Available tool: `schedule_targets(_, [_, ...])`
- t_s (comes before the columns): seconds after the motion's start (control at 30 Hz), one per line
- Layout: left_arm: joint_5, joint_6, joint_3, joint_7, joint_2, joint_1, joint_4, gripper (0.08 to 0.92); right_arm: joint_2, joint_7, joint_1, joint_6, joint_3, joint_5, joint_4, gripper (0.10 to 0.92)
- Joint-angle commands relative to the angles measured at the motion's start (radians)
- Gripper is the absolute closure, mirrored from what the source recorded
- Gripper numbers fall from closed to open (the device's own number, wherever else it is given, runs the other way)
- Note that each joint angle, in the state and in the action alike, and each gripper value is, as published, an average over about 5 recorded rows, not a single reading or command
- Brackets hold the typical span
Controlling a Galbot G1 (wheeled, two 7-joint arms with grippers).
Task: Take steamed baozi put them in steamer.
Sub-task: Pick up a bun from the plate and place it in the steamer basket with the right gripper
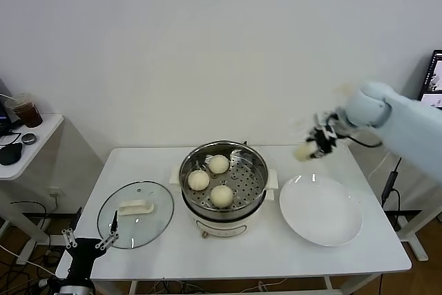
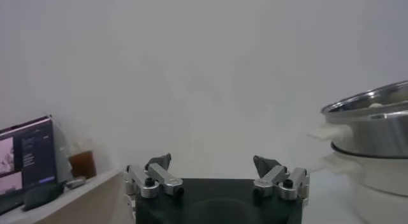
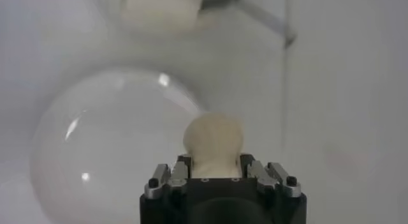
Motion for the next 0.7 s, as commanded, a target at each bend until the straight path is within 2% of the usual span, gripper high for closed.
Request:
schedule_targets(0.03, [0.002, -0.001, -0.001, -0.001, -0.001, 0.001, -0.006, 0.177, 0.216, 0.132, 0.179, -0.257, -0.230, 0.360, 0.131, 0.560])
schedule_targets(0.33, [0.000, -0.001, -0.010, -0.001, -0.017, 0.004, -0.019, 0.177, 0.349, 0.180, 0.051, -0.307, -0.216, 0.290, -0.020, 0.558])
schedule_targets(0.7, [-0.006, 0.000, -0.018, -0.001, -0.015, 0.000, -0.014, 0.177, 0.401, 0.168, -0.063, -0.298, -0.182, 0.182, -0.163, 0.558])
